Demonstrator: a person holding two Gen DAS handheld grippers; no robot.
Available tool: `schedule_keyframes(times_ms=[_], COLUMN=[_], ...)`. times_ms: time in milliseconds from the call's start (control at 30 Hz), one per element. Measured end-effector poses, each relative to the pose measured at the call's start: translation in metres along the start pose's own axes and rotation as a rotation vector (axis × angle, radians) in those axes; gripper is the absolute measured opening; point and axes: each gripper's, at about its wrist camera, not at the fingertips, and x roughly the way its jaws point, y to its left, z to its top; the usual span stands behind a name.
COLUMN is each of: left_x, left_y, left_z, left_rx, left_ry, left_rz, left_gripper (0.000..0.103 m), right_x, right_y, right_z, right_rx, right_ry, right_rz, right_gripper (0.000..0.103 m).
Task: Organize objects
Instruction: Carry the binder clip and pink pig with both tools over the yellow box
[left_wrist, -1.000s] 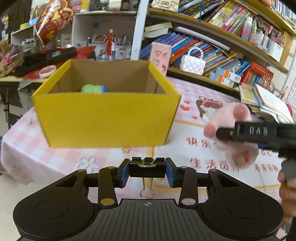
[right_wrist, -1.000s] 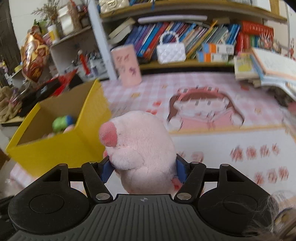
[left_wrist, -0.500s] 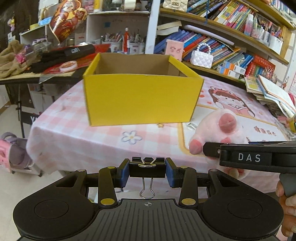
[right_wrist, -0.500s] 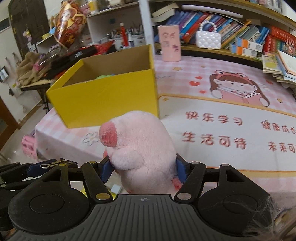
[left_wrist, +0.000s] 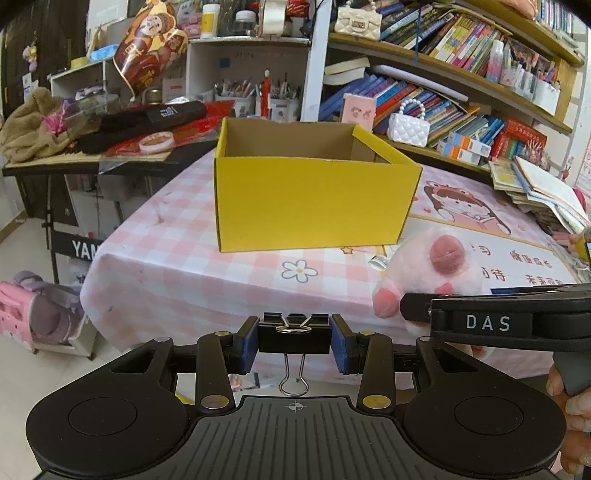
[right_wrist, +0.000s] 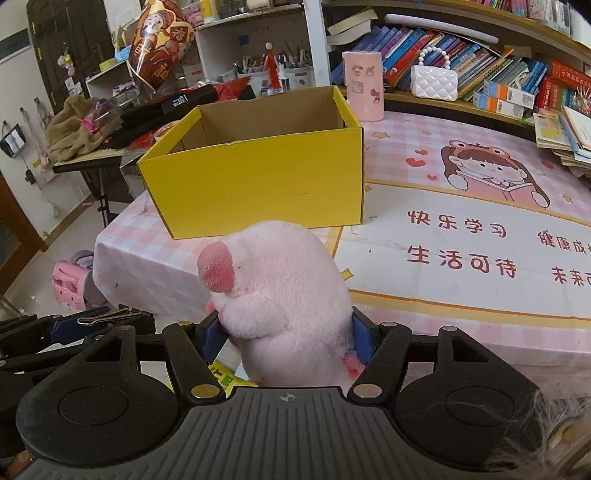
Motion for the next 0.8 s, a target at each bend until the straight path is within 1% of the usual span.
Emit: schedule_keyframes(times_ms=[133, 267, 367, 467, 633, 700, 800], left_x=[-0.001, 0.001, 0.0, 0.002, 0.014, 0.021, 0.033], left_y=[0.003, 0.006, 0.007, 0.008, 0.005, 0.004, 0.002], left_z=[0.005, 0.014, 0.023, 0.04, 0.077, 0.094, 0.112], left_rx=[-0.003, -0.016, -0.02, -0.023, -0.017, -0.021, -0.026], left_ry=[-0.024, -0.052, -0.089, -0.135, -0.22, -0.251, -0.277], left_rz=[-0.003, -0.001, 0.006, 0.014, 0.025, 0.029, 0.037], left_gripper=[0.038, 0.038, 0.038, 0.038, 0.038, 0.038, 0.038], right_x=[0.0, 0.004, 0.003, 0.002, 0.011, 0.018, 0.033], right_y=[0.005, 0.009, 0.011, 0.012, 0.011, 0.009, 0.003], right_z=[0.002, 0.01, 0.021, 0.042, 0.089, 0.107, 0.13], right_rx=[-0.009, -0.021, -0.044, -0.063, -0.111, -0.122, -0.134], right_ry=[-0.005, -0.013, -0.06, -0.133, -0.243, -0.268, -0.292], right_rz=[-0.002, 0.001, 0.001, 0.005, 0.0, -0.003, -0.01], right_gripper=[0.064, 0.064, 0.064, 0.064, 0.064, 0.064, 0.064])
